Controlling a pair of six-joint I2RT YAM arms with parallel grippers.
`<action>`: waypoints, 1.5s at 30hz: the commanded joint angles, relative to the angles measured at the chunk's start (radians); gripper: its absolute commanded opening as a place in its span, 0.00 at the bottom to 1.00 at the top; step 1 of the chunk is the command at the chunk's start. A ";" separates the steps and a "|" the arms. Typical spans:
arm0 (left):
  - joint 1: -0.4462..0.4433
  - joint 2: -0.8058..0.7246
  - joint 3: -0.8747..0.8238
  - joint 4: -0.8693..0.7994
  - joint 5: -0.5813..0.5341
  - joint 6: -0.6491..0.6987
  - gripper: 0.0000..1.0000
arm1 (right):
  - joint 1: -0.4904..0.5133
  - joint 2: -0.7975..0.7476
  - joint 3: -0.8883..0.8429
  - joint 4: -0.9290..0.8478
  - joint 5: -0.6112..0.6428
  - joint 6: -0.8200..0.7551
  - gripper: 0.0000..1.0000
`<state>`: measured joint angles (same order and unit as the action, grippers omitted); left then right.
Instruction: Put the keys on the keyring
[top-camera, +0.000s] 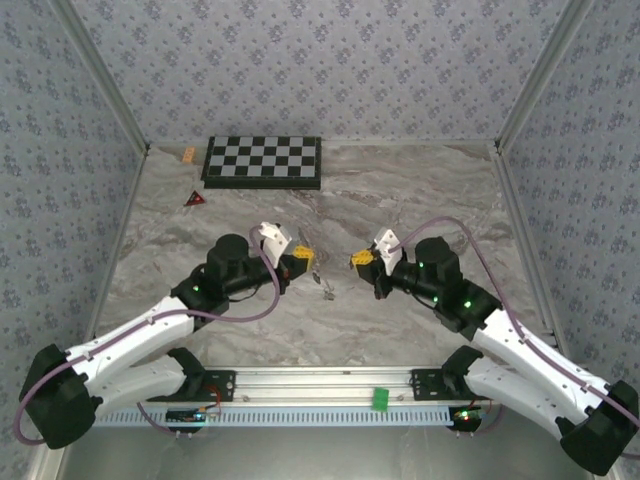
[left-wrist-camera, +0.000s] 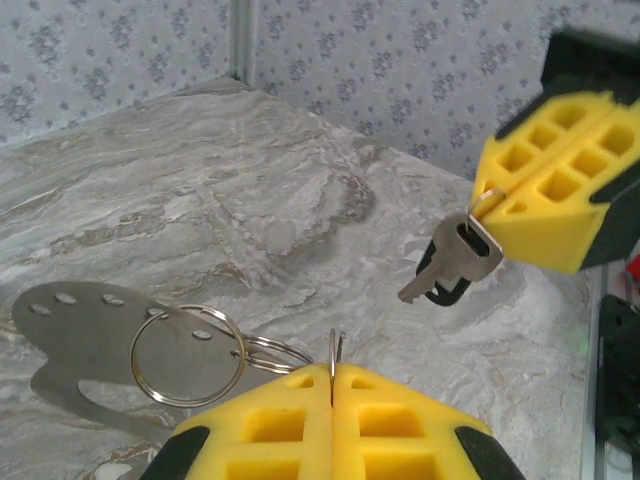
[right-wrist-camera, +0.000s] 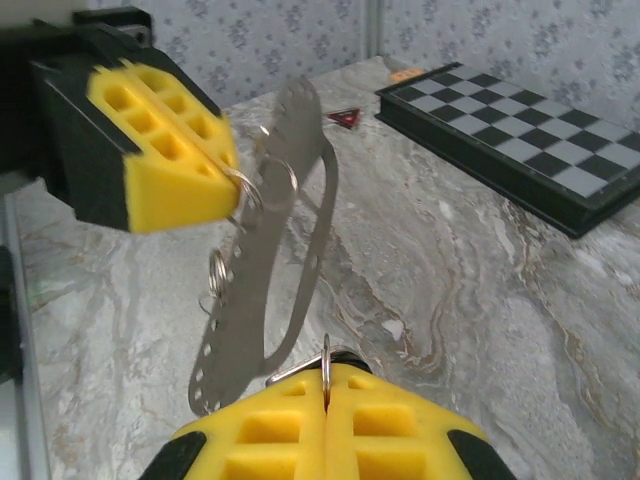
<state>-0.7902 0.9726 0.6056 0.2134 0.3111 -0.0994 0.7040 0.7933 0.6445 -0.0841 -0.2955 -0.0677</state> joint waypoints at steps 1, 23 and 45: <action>-0.021 -0.020 -0.006 0.060 0.017 0.082 0.00 | 0.021 0.039 0.089 -0.107 -0.030 -0.097 0.00; -0.123 -0.057 -0.025 0.002 -0.162 0.205 0.00 | 0.168 0.224 0.235 -0.194 0.098 -0.349 0.00; -0.127 -0.061 -0.023 -0.005 -0.120 0.196 0.00 | 0.178 0.257 0.261 -0.165 0.142 -0.369 0.00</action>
<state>-0.9062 0.9226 0.5785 0.1886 0.1707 0.0864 0.8742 1.0492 0.8680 -0.2607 -0.1703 -0.4145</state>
